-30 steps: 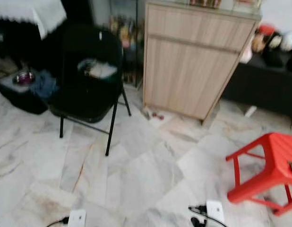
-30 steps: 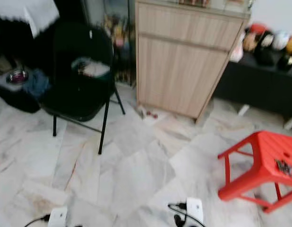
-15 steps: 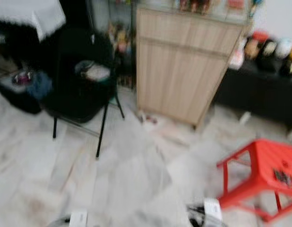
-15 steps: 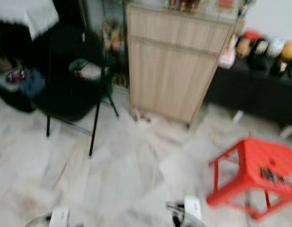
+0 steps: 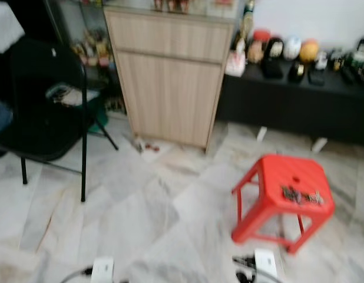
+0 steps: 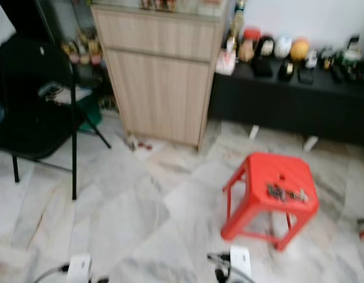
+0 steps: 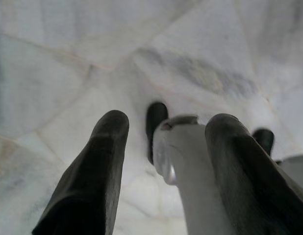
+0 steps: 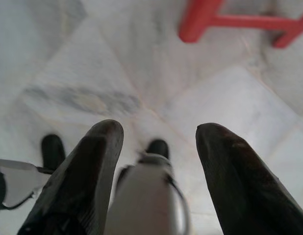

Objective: Hang keys on a hook

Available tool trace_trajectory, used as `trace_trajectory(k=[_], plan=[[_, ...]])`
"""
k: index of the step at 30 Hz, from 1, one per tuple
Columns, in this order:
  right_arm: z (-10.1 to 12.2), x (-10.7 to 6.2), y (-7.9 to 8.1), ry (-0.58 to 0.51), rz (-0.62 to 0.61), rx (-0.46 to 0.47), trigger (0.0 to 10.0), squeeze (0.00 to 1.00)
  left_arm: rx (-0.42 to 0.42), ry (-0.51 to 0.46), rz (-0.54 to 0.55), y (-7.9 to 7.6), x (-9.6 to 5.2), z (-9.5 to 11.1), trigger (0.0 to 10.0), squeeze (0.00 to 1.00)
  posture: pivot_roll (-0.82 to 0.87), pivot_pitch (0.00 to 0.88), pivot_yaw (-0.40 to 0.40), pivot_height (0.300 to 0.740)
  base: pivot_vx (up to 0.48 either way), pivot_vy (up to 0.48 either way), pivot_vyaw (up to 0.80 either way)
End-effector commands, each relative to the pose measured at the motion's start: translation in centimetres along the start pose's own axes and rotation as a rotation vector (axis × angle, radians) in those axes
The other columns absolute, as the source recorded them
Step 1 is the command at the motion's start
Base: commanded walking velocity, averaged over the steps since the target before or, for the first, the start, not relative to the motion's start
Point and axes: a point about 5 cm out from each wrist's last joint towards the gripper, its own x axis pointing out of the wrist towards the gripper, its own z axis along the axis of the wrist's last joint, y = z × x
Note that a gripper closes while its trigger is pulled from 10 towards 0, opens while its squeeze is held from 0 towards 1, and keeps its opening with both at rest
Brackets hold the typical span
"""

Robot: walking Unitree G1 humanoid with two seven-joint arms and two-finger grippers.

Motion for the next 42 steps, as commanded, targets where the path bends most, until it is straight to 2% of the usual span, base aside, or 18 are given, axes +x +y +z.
trace_trajectory(k=[1,6,10,11,13,19,22,23,24,27,28,29,32,42], plan=[[0.0,0.0,-0.2,0.005,-0.007,-0.008,10.0,0.00,-0.011,0.024,0.008,0.3,-0.2,-0.8,10.0,0.00,0.13,0.122,-0.034,0.740,0.000,-0.315,0.00],[0.0,0.0,-0.2,0.007,-0.008,-0.011,10.0,0.00,-0.012,0.014,0.015,1.2,-0.3,-0.6,10.0,0.00,0.13,0.125,-0.033,0.740,0.000,-0.313,0.00],[-0.1,0.0,-0.2,0.009,-0.009,-0.019,10.0,0.00,-0.017,0.000,0.032,3.4,-0.7,-0.4,10.0,0.00,0.13,0.126,-0.034,0.740,0.000,-0.312,0.00],[-0.1,0.0,-0.2,0.010,-0.010,-0.022,10.0,0.00,-0.020,0.000,0.040,4.4,-1.0,-0.7,10.0,0.00,0.13,0.126,-0.034,0.740,0.000,-0.315,0.00],[-0.1,0.0,-0.2,0.011,-0.010,-0.025,10.0,0.00,-0.022,0.000,0.044,5.0,-1.1,-0.9,10.0,0.00,0.13,0.126,-0.035,0.740,0.000,-0.315,0.00],[-0.2,0.0,-0.2,0.009,-0.013,-0.025,10.0,0.00,-0.029,0.002,0.047,5.0,-1.4,-1.5,10.0,0.00,0.13,0.125,-0.037,0.740,0.000,-0.179,0.00],[-0.2,0.0,-0.3,0.009,-0.015,-0.018,10.0,0.00,-0.053,-0.009,0.040,4.3,-1.3,-1.8,10.0,0.00,0.13,0.126,-0.040,0.740,0.000,0.000,0.00],[-0.1,0.0,-0.3,0.005,-0.021,-0.020,10.0,0.00,-0.058,-0.015,0.030,3.3,-1.1,-1.7,10.0,0.00,0.13,0.126,-0.040,0.740,0.000,0.000,0.00],[0.0,0.0,-0.3,0.004,-0.023,-0.021,10.0,0.00,-0.058,-0.017,0.027,3.0,-1.0,-1.7,10.0,0.00,0.13,0.126,-0.040,0.740,0.000,0.000,0.00],[0.0,0.0,-0.4,0.002,-0.039,-0.048,10.0,0.00,-0.066,-0.031,0.011,1.0,-0.5,-1.0,10.0,0.00,0.13,0.129,-0.041,0.740,0.000,0.000,0.00],[0.0,0.0,-0.4,0.002,-0.031,-0.029,10.0,0.00,-0.073,-0.042,-0.004,-0.5,-0.1,-0.3,10.0,0.00,0.13,0.129,-0.041,0.740,0.000,0.000,0.00],[0.0,0.0,-0.4,0.002,-0.031,-0.029,10.0,0.00,-0.073,-0.042,-0.004,-0.5,-0.1,-0.3,10.0,0.00,0.13,0.129,-0.041,0.740,0.000,0.000,0.00],[0.2,0.0,-0.3,-0.014,-0.019,0.006,10.0,0.00,-0.060,-0.039,-0.013,-2.1,0.2,0.6,10.0,0.00,0.12,0.129,-0.041,0.740,0.000,0.000,0.00],[0.3,0.0,-0.3,-0.017,-0.015,0.005,10.0,0.00,-0.052,-0.046,-0.021,-4.1,0.6,2.0,10.0,0.00,0.13,0.128,-0.042,0.740,0.000,0.000,0.00]])
